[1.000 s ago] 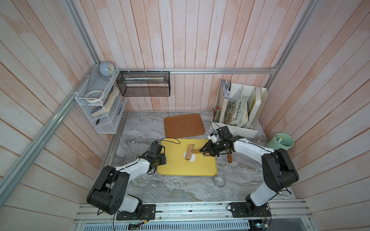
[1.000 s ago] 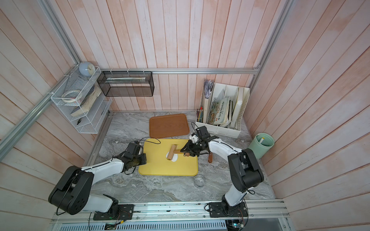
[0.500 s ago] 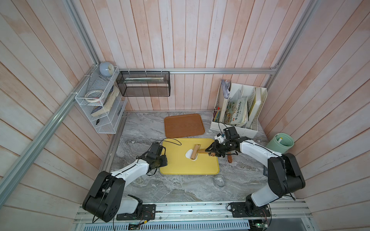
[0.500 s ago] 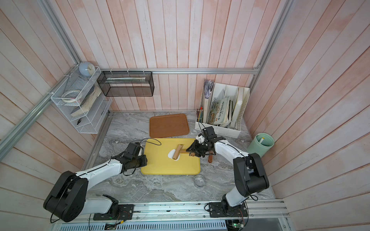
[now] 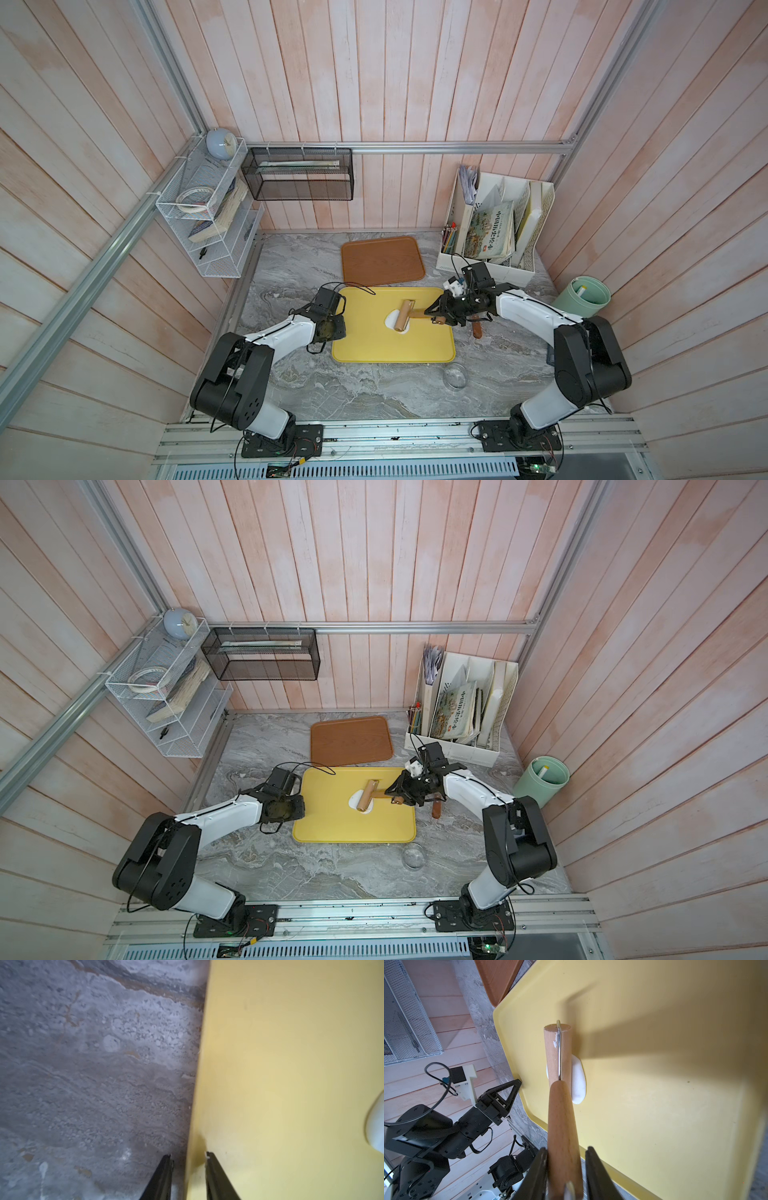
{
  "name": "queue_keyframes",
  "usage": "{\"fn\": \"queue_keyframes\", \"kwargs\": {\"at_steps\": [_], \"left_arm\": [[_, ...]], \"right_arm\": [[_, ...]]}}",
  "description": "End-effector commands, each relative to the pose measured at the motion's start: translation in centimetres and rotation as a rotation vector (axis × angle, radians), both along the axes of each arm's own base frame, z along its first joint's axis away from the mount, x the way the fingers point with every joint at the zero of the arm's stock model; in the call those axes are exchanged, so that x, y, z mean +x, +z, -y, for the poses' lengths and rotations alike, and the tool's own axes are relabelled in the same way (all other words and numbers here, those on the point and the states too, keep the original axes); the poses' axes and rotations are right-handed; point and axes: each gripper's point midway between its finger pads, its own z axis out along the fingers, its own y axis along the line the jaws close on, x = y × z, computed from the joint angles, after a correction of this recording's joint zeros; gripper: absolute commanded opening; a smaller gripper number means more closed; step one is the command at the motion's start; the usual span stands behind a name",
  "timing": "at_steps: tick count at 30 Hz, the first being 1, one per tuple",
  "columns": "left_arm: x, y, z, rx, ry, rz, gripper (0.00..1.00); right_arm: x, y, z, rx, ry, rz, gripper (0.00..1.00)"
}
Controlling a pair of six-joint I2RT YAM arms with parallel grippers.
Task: Roll out the dumpling wrappers from the dough
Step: Flatten out the dough on the work surface.
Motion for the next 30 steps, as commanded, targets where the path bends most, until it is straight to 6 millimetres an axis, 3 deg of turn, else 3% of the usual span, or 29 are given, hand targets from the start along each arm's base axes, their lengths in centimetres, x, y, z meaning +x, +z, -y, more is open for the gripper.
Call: {"fn": "queue_keyframes", "kwargs": {"at_steps": [1, 6, 12, 15, 23, 25, 30], "left_arm": [[-1.2, -1.0, 0.3, -0.019, -0.026, -0.046, 0.28], [-4.0, -2.8, 0.7, -0.014, -0.042, -0.116, 0.21], [-5.9, -2.2, 1.6, -0.044, -0.071, -0.098, 0.00], [-6.3, -1.8, 2.0, -0.056, -0.099, -0.090, 0.00], [-6.7, -2.6, 1.9, -0.023, -0.110, -0.106, 0.00], [-6.7, -2.7, 1.8, -0.015, -0.107, -0.107, 0.00], [-6.7, -2.9, 1.6, -0.003, -0.103, -0.113, 0.00]], "right_arm": [[-1.7, -4.2, 3.1, -0.212, -0.043, -0.082, 0.00], [-2.2, -4.0, 3.3, -0.212, -0.040, -0.078, 0.00], [-2.3, -2.7, 3.1, -0.193, -0.040, -0.055, 0.00], [-1.9, -2.8, 2.1, -0.192, -0.030, -0.053, 0.00], [-2.5, -5.7, -0.6, -0.183, 0.009, -0.118, 0.00], [-2.4, -5.9, -0.1, -0.198, 0.001, -0.119, 0.00], [-2.3, -6.7, 4.0, -0.242, -0.081, -0.129, 0.00]]}}
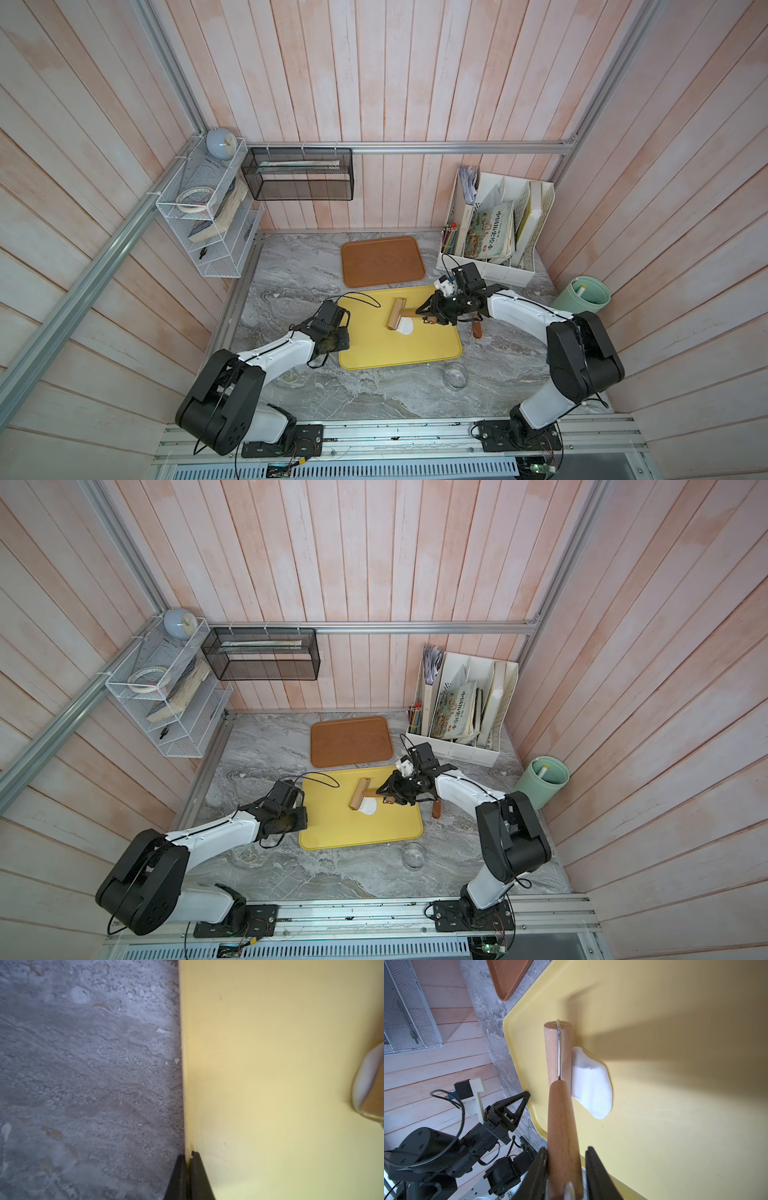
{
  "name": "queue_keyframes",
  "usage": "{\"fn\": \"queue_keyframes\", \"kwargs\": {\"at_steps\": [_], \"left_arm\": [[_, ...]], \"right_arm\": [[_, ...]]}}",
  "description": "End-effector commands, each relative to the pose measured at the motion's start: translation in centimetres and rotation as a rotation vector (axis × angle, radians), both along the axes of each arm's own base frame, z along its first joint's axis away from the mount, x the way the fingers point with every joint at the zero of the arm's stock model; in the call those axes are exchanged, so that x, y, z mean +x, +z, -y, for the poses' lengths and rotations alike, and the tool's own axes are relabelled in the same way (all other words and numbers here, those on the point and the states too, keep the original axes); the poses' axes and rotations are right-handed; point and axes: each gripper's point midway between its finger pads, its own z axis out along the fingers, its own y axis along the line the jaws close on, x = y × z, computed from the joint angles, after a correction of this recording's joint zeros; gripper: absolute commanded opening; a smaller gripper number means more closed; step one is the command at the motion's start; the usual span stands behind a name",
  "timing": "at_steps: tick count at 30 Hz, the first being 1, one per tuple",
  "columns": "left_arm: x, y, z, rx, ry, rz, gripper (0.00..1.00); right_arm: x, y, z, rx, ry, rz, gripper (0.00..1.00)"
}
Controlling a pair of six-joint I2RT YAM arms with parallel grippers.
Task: Roll out the dumpling wrappers from the dough
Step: Flatten out the dough on the work surface.
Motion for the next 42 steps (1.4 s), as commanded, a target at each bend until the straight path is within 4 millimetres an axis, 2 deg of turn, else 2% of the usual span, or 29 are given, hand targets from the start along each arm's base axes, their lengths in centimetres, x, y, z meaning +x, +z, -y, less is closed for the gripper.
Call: {"fn": "queue_keyframes", "kwargs": {"at_steps": [1, 4, 9, 11, 13, 17, 19, 25, 27, 29, 31, 33, 35, 38, 40, 42], "left_arm": [[-3.5, -2.6, -0.1, 0.035, -0.064, -0.157, 0.00], [-3.6, -2.8, -0.1, 0.043, -0.064, -0.164, 0.00], [-3.5, -2.9, -0.2, 0.048, -0.062, -0.166, 0.00], [-3.5, -2.9, -0.1, 0.048, -0.063, -0.166, 0.00], [-3.6, -2.9, -0.2, 0.050, -0.062, -0.166, 0.00], [-3.6, -2.8, -0.2, 0.051, -0.060, -0.166, 0.00], [-3.6, -2.9, -0.2, 0.051, -0.061, -0.167, 0.00], [-3.7, -2.9, -0.2, 0.056, -0.061, -0.169, 0.00], [-3.7, -2.9, -0.3, 0.056, -0.059, -0.169, 0.00], [-3.7, -2.9, -0.4, 0.060, -0.054, -0.169, 0.00], [-3.7, -2.9, -0.4, 0.059, -0.053, -0.168, 0.00], [-3.8, -2.9, -0.4, 0.061, -0.052, -0.170, 0.00], [-3.7, -3.0, -0.4, 0.062, -0.050, -0.170, 0.00], [-3.6, -3.0, -0.4, 0.065, -0.049, -0.170, 0.00], [-3.7, -3.0, -0.4, 0.066, -0.051, -0.171, 0.00], [-3.7, -3.0, -0.4, 0.066, -0.051, -0.170, 0.00]], "right_arm": [[-2.4, -6.3, 6.8, -0.270, -0.124, -0.156, 0.00], [-2.4, -6.6, 7.5, -0.275, -0.139, -0.160, 0.00], [-2.1, -7.3, 3.8, -0.260, -0.098, -0.175, 0.00], [-2.4, -8.0, 3.1, -0.253, -0.092, -0.202, 0.00], [-2.5, -8.4, 3.8, -0.243, -0.111, -0.214, 0.00], [-2.5, -8.4, 6.9, -0.270, -0.169, -0.204, 0.00], [-2.4, -8.4, 7.5, -0.288, -0.177, -0.189, 0.00], [-2.4, -8.7, 1.7, -0.243, -0.077, -0.186, 0.00], [-2.4, -8.8, 1.5, -0.235, -0.085, -0.191, 0.00], [-2.0, -8.6, 2.5, -0.232, -0.106, -0.186, 0.00], [-1.2, -7.3, 3.0, -0.180, -0.125, -0.159, 0.00], [0.1, -4.5, 2.1, -0.068, -0.100, -0.097, 0.00], [1.5, -0.8, 0.6, 0.035, -0.055, -0.016, 0.00], [3.5, 3.5, -0.8, 0.117, -0.022, 0.084, 0.00], [4.7, 5.4, -1.4, 0.145, 0.000, 0.141, 0.00], [5.2, 6.4, -1.9, 0.166, 0.023, 0.153, 0.00]]}}
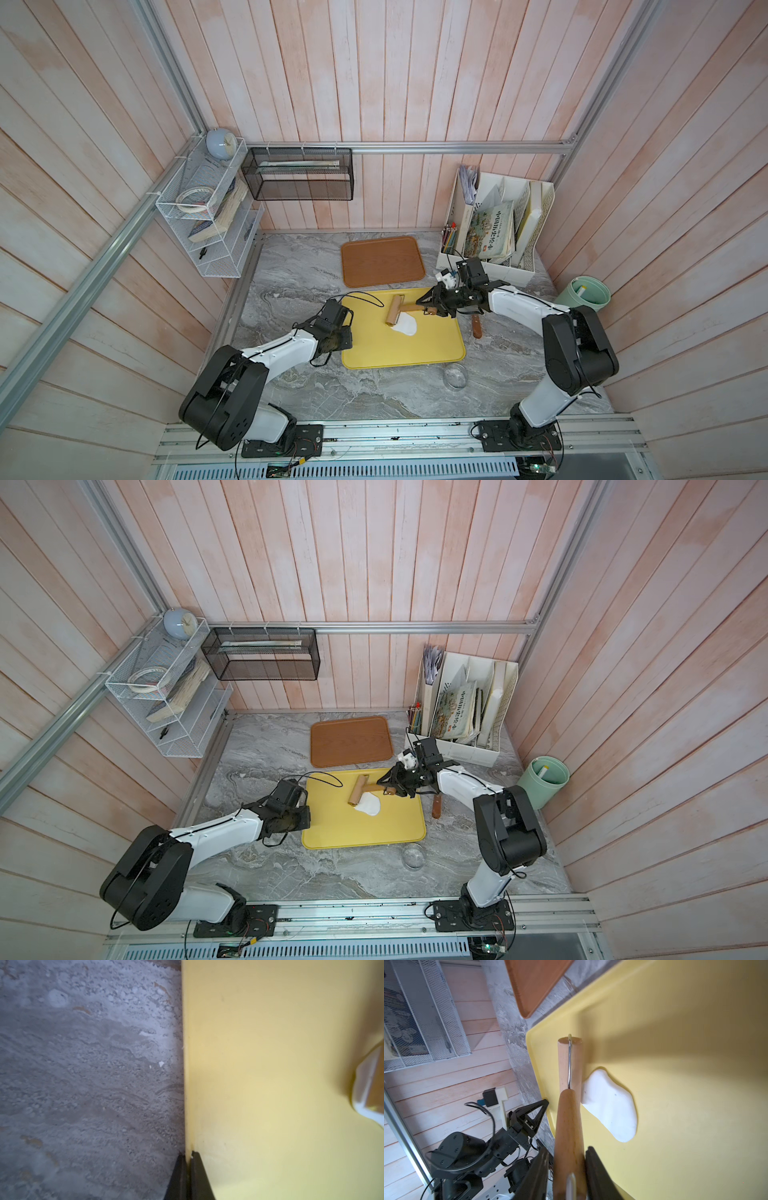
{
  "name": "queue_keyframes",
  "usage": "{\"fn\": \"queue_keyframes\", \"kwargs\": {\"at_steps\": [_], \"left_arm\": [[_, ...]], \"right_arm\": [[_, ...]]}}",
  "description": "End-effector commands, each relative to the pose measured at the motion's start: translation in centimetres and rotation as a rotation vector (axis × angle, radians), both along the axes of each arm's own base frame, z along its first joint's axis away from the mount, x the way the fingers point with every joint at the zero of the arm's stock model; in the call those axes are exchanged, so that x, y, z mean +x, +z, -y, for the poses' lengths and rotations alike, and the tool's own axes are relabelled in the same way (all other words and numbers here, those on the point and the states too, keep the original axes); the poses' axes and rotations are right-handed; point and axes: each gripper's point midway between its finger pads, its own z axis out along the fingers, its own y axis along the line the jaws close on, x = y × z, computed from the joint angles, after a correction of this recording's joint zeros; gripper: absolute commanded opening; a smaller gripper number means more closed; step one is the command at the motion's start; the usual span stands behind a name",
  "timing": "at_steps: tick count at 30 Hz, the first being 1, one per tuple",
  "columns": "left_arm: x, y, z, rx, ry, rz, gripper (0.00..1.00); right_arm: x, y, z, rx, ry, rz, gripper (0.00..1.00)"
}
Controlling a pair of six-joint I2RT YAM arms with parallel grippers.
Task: Roll out the dumpling wrappers from the dough
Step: Flatten out the dough on the work surface.
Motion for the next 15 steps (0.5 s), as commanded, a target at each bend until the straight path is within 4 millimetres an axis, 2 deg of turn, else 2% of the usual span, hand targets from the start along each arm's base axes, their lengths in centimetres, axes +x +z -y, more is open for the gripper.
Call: {"fn": "queue_keyframes", "kwargs": {"at_steps": [1, 5, 10, 13, 15], "left_arm": [[-3.9, -3.0, -1.3, 0.070, -0.036, -0.168, 0.00], [-3.8, -2.9, -1.3, 0.071, -0.035, -0.167, 0.00], [-3.9, -3.0, -1.3, 0.071, -0.035, -0.168, 0.00], [-3.9, -3.0, -1.5, 0.078, -0.022, -0.170, 0.00], [-3.9, -3.0, -1.7, 0.086, -0.008, -0.170, 0.00]], "right_arm": [[1.7, 3.5, -0.8, 0.048, 0.040, 0.102, 0.00], [1.2, 3.8, -0.1, 0.014, 0.019, 0.106, 0.00], [-2.4, 0.0, 3.4, -0.167, -0.056, -0.008, 0.00], [-3.9, -0.9, 4.1, -0.160, -0.087, -0.017, 0.00], [-4.7, -2.3, 4.9, -0.202, -0.091, -0.040, 0.00]]}}
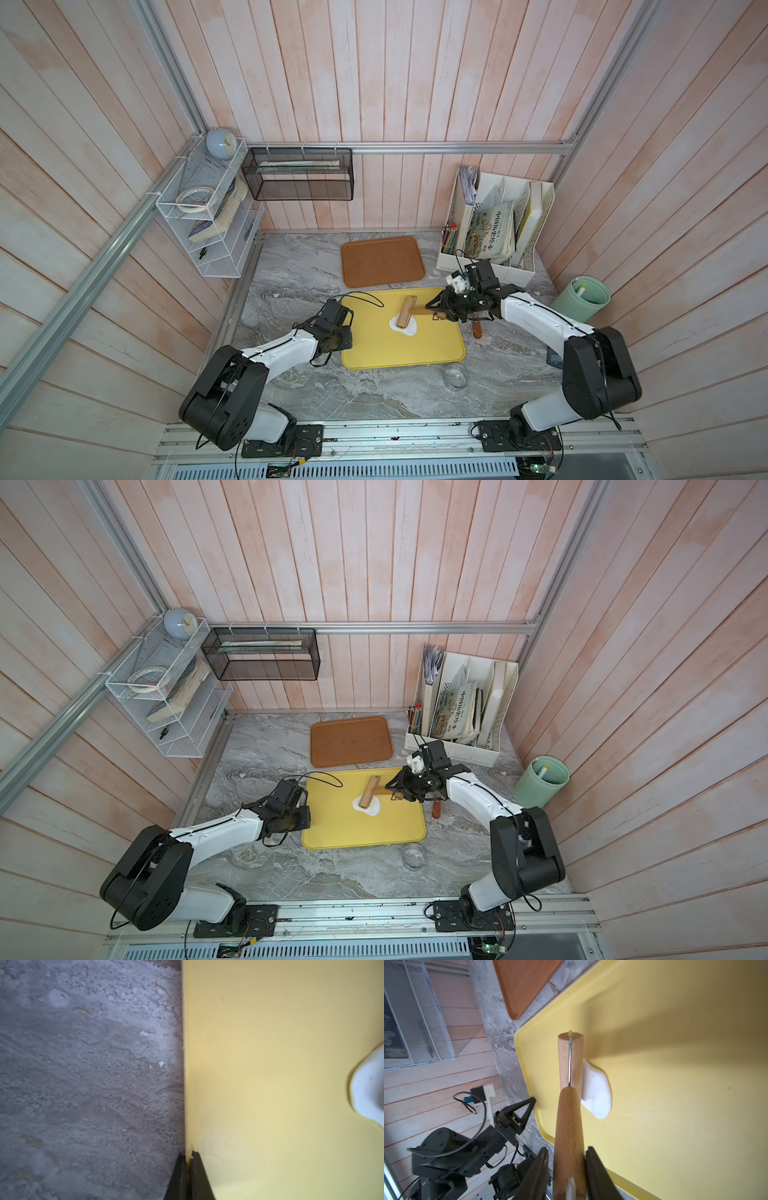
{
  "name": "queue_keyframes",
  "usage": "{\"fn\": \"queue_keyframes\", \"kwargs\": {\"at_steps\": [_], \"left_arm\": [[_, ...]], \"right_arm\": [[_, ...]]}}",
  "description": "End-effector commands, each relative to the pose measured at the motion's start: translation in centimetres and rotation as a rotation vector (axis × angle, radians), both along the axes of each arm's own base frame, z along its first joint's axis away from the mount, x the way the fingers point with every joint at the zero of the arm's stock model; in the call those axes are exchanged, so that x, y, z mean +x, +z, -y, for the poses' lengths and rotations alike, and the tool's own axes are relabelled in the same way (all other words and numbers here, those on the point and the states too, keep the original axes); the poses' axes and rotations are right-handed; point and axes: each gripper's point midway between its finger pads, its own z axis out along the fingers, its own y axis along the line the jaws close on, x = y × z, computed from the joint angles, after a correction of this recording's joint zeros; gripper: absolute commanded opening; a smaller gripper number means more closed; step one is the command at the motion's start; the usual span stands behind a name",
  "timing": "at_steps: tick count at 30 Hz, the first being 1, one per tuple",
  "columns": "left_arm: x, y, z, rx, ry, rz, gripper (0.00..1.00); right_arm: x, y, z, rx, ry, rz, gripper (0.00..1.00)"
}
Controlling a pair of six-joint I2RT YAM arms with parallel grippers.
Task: Roll out the dumpling wrappers from the dough
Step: Flatten out the dough on the work surface.
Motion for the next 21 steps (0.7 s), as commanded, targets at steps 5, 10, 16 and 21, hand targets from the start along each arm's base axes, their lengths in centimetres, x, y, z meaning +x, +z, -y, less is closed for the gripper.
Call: {"fn": "queue_keyframes", "kwargs": {"at_steps": [5, 10, 16, 21], "left_arm": [[-3.9, -3.4, -2.0, 0.111, 0.004, -0.191, 0.00], [-3.9, -3.5, -2.2, 0.125, 0.010, -0.197, 0.00], [-3.9, -3.4, -2.2, 0.124, 0.012, -0.194, 0.00], [-4.0, -3.4, -2.0, 0.116, -0.002, -0.191, 0.00]], "right_arm": [[-3.2, -7.7, 6.7, -0.285, -0.087, -0.144, 0.00], [-4.4, -9.6, 10.6, -0.365, -0.142, -0.192, 0.00], [-4.4, -9.4, 11.8, -0.374, -0.157, -0.186, 0.00], [-1.0, -0.8, 4.9, -0.014, -0.095, -0.009, 0.00]]}}
